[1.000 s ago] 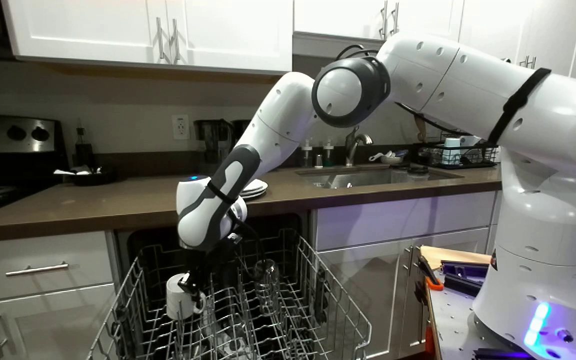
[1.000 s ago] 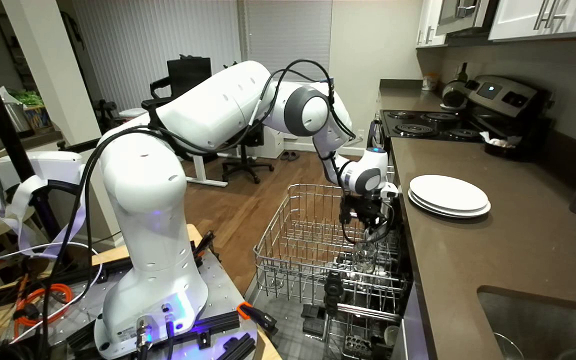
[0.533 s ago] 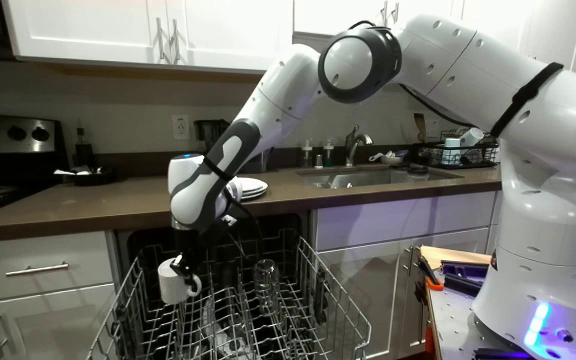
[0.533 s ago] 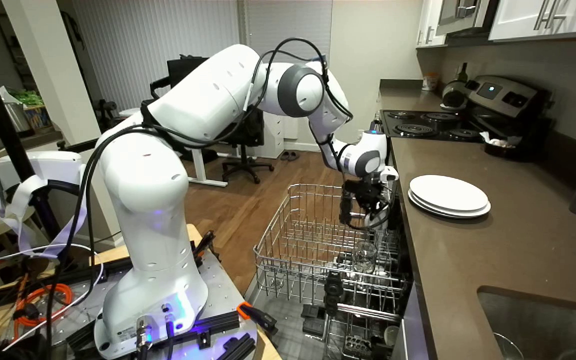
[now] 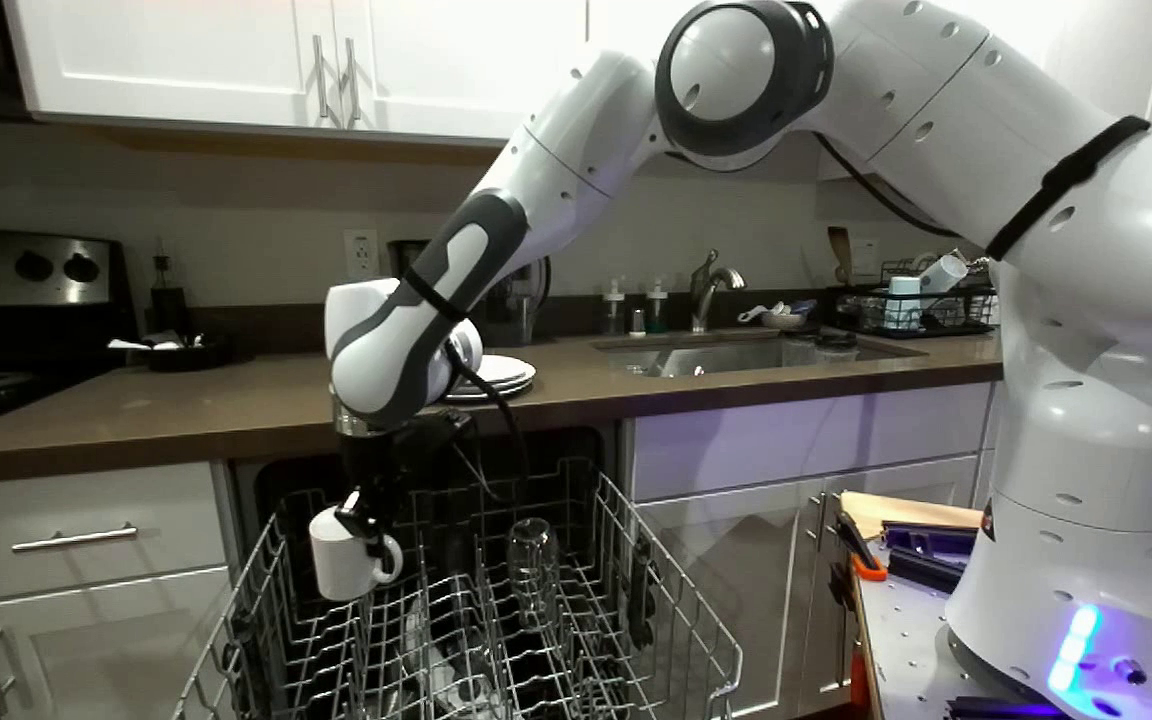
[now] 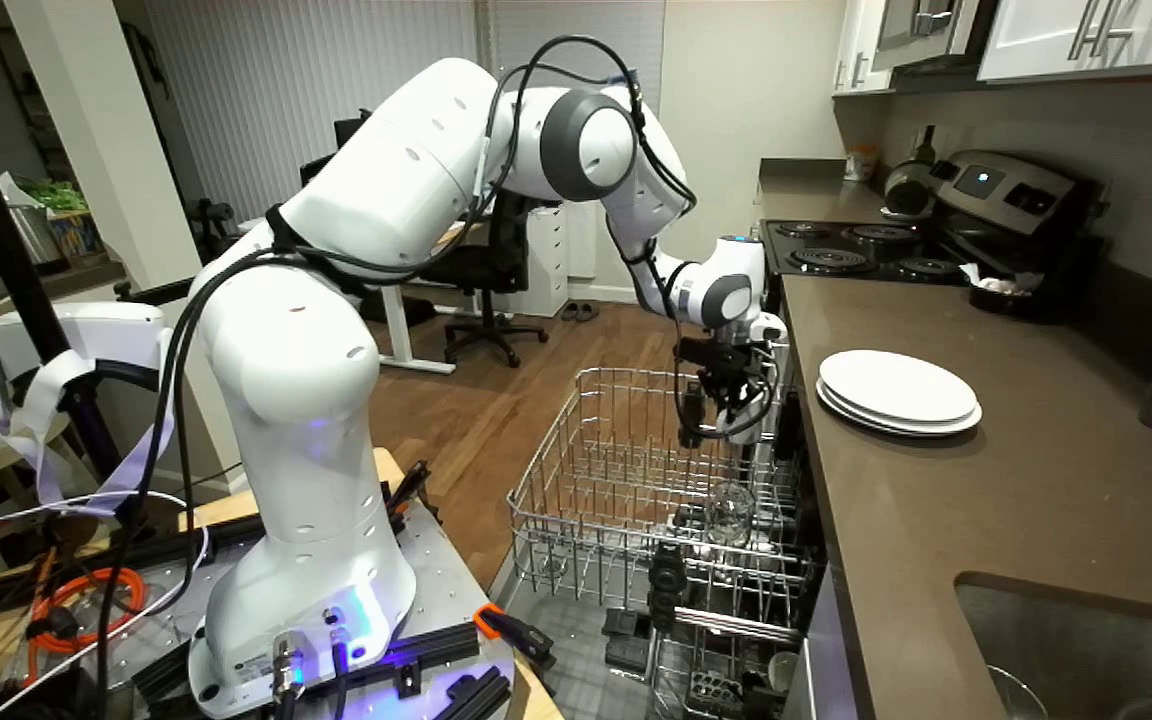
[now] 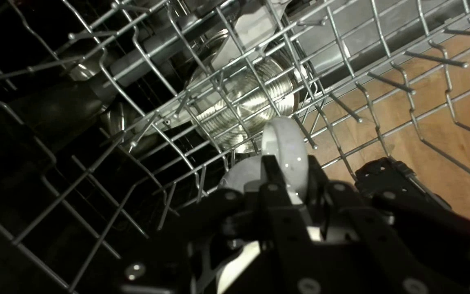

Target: Move the white cup in the dishwasher to the corner closest to you

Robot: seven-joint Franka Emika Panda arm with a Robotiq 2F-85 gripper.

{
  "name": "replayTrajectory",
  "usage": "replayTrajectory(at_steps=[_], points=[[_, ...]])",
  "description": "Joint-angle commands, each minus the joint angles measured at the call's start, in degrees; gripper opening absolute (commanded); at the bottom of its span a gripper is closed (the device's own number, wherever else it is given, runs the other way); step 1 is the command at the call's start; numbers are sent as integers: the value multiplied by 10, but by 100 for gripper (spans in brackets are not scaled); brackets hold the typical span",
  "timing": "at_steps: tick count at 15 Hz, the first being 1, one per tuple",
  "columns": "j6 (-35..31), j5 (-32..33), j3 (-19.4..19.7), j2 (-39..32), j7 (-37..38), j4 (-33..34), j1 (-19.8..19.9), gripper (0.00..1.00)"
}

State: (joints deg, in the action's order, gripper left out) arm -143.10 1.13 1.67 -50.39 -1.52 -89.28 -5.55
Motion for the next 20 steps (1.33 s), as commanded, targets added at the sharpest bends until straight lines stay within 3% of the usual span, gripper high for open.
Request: replayTrajectory(at_steps=[1,13,20], points=[[20,12,-8,60,5,-61,1,10],[5,15,-34,263,13,-305,-15,10],[-79,-2,-55,338,11,-453,-12,10]])
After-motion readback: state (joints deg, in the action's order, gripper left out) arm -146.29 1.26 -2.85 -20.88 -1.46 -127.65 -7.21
